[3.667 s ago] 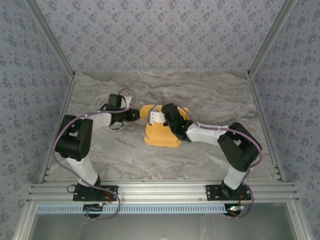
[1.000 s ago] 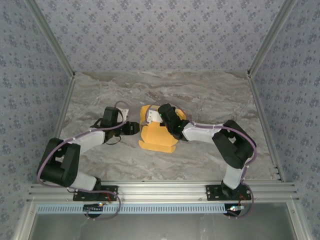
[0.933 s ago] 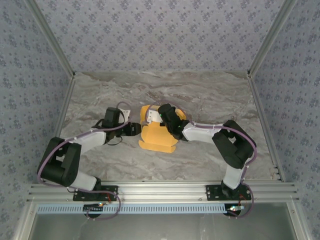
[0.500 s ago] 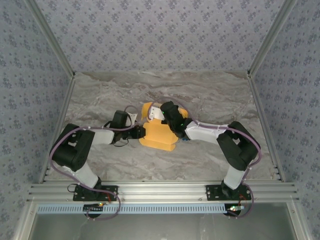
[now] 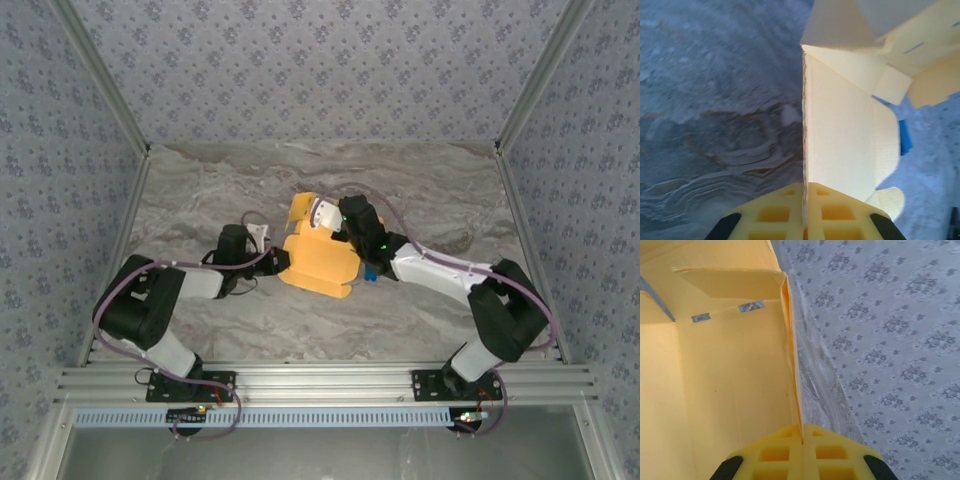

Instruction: Fold the paper box

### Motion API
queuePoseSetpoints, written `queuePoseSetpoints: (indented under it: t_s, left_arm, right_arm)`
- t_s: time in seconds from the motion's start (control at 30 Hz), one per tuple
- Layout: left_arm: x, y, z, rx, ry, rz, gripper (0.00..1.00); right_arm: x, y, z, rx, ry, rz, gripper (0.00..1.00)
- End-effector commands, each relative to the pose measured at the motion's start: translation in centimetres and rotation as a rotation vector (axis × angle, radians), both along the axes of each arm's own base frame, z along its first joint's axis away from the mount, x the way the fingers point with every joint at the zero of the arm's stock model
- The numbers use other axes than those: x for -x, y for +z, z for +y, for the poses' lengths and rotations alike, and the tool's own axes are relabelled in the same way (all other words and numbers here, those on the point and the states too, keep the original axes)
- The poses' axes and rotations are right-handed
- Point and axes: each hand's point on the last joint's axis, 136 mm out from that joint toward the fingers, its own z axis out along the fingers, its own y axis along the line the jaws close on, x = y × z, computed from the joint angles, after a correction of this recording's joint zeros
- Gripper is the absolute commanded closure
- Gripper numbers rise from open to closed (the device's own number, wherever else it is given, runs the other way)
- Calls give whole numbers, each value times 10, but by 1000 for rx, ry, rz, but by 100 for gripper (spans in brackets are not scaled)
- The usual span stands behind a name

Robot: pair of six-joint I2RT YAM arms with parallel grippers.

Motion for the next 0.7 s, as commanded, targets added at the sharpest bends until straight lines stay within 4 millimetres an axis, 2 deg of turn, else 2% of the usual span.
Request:
queuePoseSetpoints:
  t_s: [0.0, 0.1, 0.33, 0.67]
  left_arm:
    - [7, 43, -13, 146, -63, -46, 95]
    - [14, 61, -17, 197, -97, -61, 95]
    - [30, 89, -17, 244, -156, -131, 100]
    - [41, 102, -22, 280, -231, -162, 100]
  right_arm:
    - [8, 20, -4, -111, 4, 0, 100]
    - [10, 23, -6, -118, 1, -8, 100]
    - [12, 22, -5, -146, 5, -3, 100]
    - [10, 16, -5, -147, -4, 4, 100]
